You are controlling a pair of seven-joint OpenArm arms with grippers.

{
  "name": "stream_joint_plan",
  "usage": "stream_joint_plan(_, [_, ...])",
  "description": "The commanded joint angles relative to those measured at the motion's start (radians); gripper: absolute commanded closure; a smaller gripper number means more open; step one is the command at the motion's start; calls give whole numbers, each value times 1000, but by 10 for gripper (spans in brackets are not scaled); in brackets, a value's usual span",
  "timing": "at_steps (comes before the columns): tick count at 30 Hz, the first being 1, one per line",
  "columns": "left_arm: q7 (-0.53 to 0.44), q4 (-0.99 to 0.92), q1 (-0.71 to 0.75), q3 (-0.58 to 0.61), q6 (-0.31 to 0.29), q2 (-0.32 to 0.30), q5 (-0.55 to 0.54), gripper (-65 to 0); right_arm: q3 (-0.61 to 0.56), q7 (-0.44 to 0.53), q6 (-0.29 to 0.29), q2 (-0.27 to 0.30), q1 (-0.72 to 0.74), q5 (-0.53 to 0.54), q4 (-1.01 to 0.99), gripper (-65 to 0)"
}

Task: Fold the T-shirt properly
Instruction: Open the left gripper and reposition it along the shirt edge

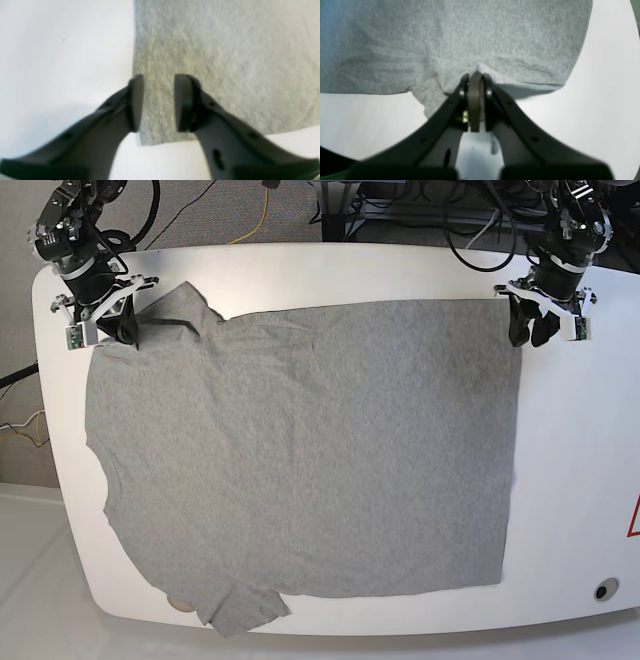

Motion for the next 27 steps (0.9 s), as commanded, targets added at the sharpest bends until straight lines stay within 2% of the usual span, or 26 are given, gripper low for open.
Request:
stream_joint_plan(1, [-11, 19, 5, -17, -5, -4, -23, -253, -9, 30, 2, 15, 8, -12, 17, 0])
stream_joint_plan(2, [-9, 21, 9, -26, -3, -2, -20, -262, -22, 36, 2, 16, 12, -35, 20, 0])
stream_joint_plan(7, [-28, 60, 16, -26, 1, -1, 25, -179, -72, 60, 2, 19, 18, -106, 26, 0])
stream_joint_plan(8, [7, -15, -22, -4, 5, 12, 29, -193, -77, 27, -2, -34, 12, -107, -45, -11])
stream_joint_plan(11, [7, -34, -48, 17, 5, 14, 31, -193, -75, 27, -1, -53, 14, -107, -63, 0])
stream_joint_plan(27, [7, -57, -51, 24, 6, 12, 32, -193, -77, 27, 1, -56, 12, -107, -80, 0])
